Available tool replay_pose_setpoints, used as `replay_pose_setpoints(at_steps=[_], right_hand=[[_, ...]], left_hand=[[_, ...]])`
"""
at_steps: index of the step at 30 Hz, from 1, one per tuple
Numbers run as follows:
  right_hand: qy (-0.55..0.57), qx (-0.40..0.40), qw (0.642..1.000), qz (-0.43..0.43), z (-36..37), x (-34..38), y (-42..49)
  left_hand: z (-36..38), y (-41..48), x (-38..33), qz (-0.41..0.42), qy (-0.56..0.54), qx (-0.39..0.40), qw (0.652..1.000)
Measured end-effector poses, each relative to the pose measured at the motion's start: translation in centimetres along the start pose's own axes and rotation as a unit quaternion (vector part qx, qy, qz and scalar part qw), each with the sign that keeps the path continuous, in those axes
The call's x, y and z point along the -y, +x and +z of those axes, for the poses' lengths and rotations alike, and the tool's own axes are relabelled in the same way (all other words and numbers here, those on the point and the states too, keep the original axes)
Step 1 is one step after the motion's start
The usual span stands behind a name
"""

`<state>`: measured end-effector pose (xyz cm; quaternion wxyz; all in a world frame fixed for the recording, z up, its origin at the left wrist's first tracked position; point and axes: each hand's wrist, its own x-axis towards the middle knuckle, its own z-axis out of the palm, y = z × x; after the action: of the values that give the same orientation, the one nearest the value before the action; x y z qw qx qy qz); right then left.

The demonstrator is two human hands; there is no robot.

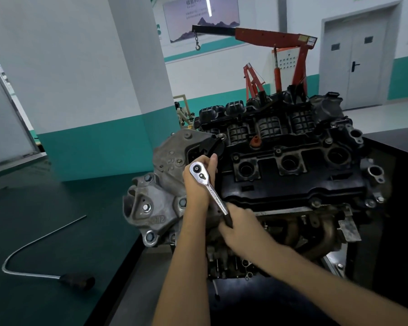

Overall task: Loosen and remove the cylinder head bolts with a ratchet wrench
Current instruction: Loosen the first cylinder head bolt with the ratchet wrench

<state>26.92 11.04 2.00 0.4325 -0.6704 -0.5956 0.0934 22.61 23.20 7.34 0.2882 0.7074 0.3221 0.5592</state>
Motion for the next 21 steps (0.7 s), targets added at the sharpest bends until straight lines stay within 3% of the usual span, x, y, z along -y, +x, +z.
replay_pose_setpoints(at_steps=[5, 8, 10, 13, 16, 21], right_hand=[[-0.238, 0.096, 0.964, -0.066, -8.9, -0.8, 3.7], [-0.389, 0.099, 0.907, -0.128, -13.0, 0.4, 6.9], [-0.415, 0.091, 0.892, -0.152, -13.2, 0.9, 7.8], [-0.347, 0.058, 0.930, -0.110, -10.8, 0.0, 5.4], [-0.146, 0.044, 0.988, -0.029, -5.8, -1.1, 1.7], [0.074, -0.023, 0.997, 0.010, 1.5, 0.6, -0.7]], left_hand=[[-0.4, 0.0, -0.1, 0.002, -0.018, 0.069, 0.997], [-0.7, 0.1, -0.2, -0.006, -0.039, 0.086, 0.996], [-0.6, 0.1, -0.3, -0.013, -0.051, 0.067, 0.996], [-0.1, 0.1, -0.1, -0.018, -0.050, 0.030, 0.998], [0.3, 0.1, -0.1, -0.005, -0.025, 0.017, 1.000], [0.2, 0.1, 0.0, 0.008, 0.007, 0.001, 1.000]])
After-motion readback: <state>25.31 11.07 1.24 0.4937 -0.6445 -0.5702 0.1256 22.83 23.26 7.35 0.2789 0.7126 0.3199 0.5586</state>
